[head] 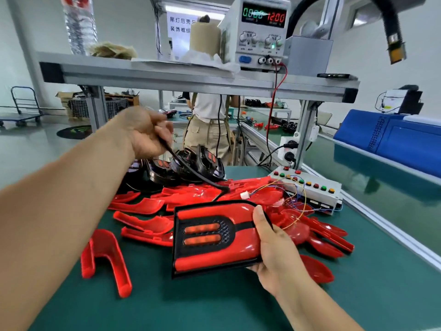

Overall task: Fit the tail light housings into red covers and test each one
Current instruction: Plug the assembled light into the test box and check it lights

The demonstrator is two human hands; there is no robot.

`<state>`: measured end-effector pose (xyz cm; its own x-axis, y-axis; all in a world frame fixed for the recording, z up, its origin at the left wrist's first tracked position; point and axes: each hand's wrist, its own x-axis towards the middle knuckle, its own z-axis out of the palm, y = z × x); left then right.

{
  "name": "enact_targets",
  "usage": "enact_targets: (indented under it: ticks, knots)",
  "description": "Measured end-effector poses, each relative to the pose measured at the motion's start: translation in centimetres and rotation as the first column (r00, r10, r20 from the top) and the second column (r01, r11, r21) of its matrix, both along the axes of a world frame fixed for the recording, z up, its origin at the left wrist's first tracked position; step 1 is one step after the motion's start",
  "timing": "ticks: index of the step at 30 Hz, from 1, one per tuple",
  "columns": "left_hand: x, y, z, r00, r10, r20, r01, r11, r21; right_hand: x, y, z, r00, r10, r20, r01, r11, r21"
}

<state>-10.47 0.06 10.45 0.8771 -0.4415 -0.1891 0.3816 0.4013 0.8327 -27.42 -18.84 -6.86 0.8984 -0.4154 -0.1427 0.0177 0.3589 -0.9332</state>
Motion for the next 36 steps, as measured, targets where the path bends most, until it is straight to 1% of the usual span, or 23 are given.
enact_targets:
  ticks: [5,8,11,14,16,17,19,21,22,24,26,27,30,32,34,36]
  knots:
    - [0.2,-0.3,1.9,0.991,0.009,0.134,0.007,0.993,-0.116,-0.5,0.3,0.0,0.997,-0.051,-0.054,0.051,0.999,0.001]
    - [-0.4,-1.0,2.5,0.974,0.016,0.226,0.028,0.981,-0.19,-0.7,0.0,-0.1,0.991,-0.067,-0.117,0.062,0.997,-0.045]
    - [-0.6,-1.5,2.1,0.948,0.003,0.319,0.065,0.977,-0.203,-0.8,-0.6,0.0,0.981,-0.072,-0.18,0.044,0.987,-0.155]
    - [-0.5,-1.8,1.9,0.916,0.014,0.402,0.059,0.984,-0.17,-0.7,-1.2,0.3,0.963,-0.088,-0.253,-0.011,0.931,-0.365]
    - [-0.1,-1.9,2.0,0.908,0.049,0.415,0.011,0.99,-0.14,-0.6,-1.6,0.8,0.947,-0.092,-0.309,-0.091,0.843,-0.53]
    - [0.1,-1.9,2.2,0.913,0.064,0.403,-0.013,0.992,-0.128,-0.5,-1.9,1.1,0.938,-0.099,-0.331,-0.135,0.778,-0.613]
    - [0.6,-2.0,2.5,0.927,0.109,0.358,-0.077,0.992,-0.103,-0.1,-2.6,1.7,0.922,-0.126,-0.366,-0.229,0.584,-0.779]
    - [1.2,-2.2,2.7,0.92,0.202,0.335,-0.172,0.978,-0.117,0.2,-3.3,2.1,0.921,-0.164,-0.352,-0.275,0.365,-0.89]
    - [1.5,-2.4,3.0,0.911,0.243,0.333,-0.201,0.967,-0.157,0.4,-3.6,2.2,0.927,-0.182,-0.329,-0.272,0.278,-0.921]
    - [2.0,-2.4,3.5,0.901,0.262,0.346,-0.186,0.953,-0.238,0.7,-4.1,2.6,0.933,-0.196,-0.301,-0.273,0.16,-0.949]
    - [2.7,-2.2,3.9,0.894,0.247,0.375,-0.158,0.955,-0.252,0.9,-4.6,3.2,0.936,-0.185,-0.3,-0.288,0.092,-0.953]
    - [3.1,-2.0,4.0,0.888,0.239,0.393,-0.158,0.961,-0.227,1.1,-4.9,3.7,0.941,-0.178,-0.288,-0.28,0.071,-0.957]
    - [3.9,-1.5,4.1,0.886,0.239,0.396,-0.198,0.97,-0.144,2.7,-6.2,5.5,0.96,-0.181,-0.213,-0.206,0.058,-0.977]
    - [4.0,-1.5,4.0,0.881,0.3,0.365,-0.275,0.954,-0.122,4.3,-7.0,6.4,0.97,-0.179,-0.165,-0.16,0.043,-0.986]
    - [4.0,-1.9,3.8,0.856,0.346,0.384,-0.32,0.938,-0.131,6.2,-7.4,6.7,0.973,-0.182,-0.139,-0.147,-0.034,-0.988]
    - [4.0,-2.5,3.6,0.834,0.351,0.425,-0.319,0.936,-0.148,8.1,-7.7,6.5,0.976,-0.162,-0.148,-0.166,-0.103,-0.981]
